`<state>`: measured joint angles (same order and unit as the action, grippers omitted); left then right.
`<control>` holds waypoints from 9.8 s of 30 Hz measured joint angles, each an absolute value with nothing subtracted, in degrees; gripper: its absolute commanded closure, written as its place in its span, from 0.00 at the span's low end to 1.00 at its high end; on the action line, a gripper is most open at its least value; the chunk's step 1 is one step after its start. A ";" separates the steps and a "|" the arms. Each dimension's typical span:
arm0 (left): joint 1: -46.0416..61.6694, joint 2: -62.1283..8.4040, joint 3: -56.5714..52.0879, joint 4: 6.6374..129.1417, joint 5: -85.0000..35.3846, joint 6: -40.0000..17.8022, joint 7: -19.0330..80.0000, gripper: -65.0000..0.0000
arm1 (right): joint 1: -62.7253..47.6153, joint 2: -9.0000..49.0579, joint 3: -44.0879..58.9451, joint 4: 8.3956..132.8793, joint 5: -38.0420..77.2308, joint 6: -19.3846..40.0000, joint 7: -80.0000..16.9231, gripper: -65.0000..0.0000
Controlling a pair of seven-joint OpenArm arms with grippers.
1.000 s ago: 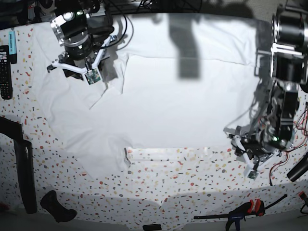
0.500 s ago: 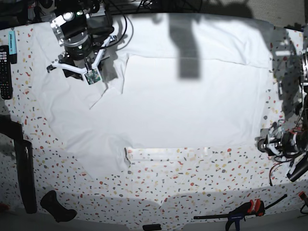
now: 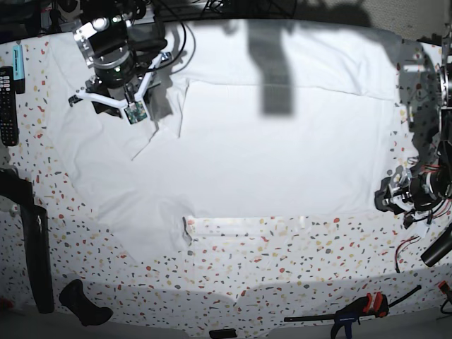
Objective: Fold the T-shirt properly
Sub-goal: 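Move the left gripper down to the folded shirt's side edge, then move the right gripper down to the folded edge opposite the left gripper, then grasp the folded edge with both grippers and fold it toward the collar, then open both grippers and lift them off the folded shirt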
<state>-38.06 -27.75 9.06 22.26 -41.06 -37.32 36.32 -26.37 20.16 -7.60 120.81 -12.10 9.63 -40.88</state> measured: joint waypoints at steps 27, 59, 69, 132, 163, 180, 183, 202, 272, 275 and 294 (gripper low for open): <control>-37.80 -26.33 9.06 22.39 -42.52 -39.59 38.11 0.77 | -26.37 20.14 -7.60 120.81 -12.10 9.63 -41.04 0.55; -37.15 -25.85 9.17 28.67 -43.11 -39.40 40.51 1.00 | 0.43 19.81 -6.68 107.87 -2.92 5.39 -41.06 0.55; -36.99 -25.85 9.17 28.77 -43.13 -39.38 40.47 1.00 | 20.34 19.92 -5.56 83.11 -0.67 9.26 -55.61 0.55; -37.01 -25.85 9.17 28.77 -43.00 -39.44 40.23 1.00 | 39.81 14.59 6.72 35.59 0.67 18.48 -42.02 1.00; -23.88 -25.82 -6.28 57.95 -41.93 -39.46 47.31 1.00 | 13.63 15.40 6.66 89.71 8.91 34.59 -49.67 1.00; -6.76 -25.89 -16.14 91.48 -46.26 -37.52 58.15 1.00 | -5.54 18.02 17.67 113.06 12.36 34.79 -51.31 1.00; -4.82 -25.87 -16.12 93.10 -46.13 -37.54 59.48 1.00 | -8.62 17.96 19.25 117.16 12.32 34.79 -51.40 1.00; 6.44 -29.52 -16.08 97.32 -45.98 -35.33 63.40 1.00 | -21.30 13.08 22.20 123.22 12.60 33.65 -58.74 1.00; 12.05 -29.34 -16.08 97.32 -37.28 -33.61 50.57 0.78 | -16.67 13.41 36.84 107.35 22.61 36.67 -60.66 0.68; 12.05 -29.34 -16.08 97.32 -37.23 -33.58 50.57 0.78 | -16.34 14.74 38.37 107.37 22.65 34.65 -61.63 0.68; 12.03 -27.75 -16.08 97.32 -37.17 -33.58 50.54 0.78 | -13.41 23.42 48.66 114.72 43.70 39.72 -59.90 0.68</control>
<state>12.03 -27.75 -16.08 97.32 -37.17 -33.58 50.54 -13.41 23.42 48.66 114.72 43.70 39.72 -59.90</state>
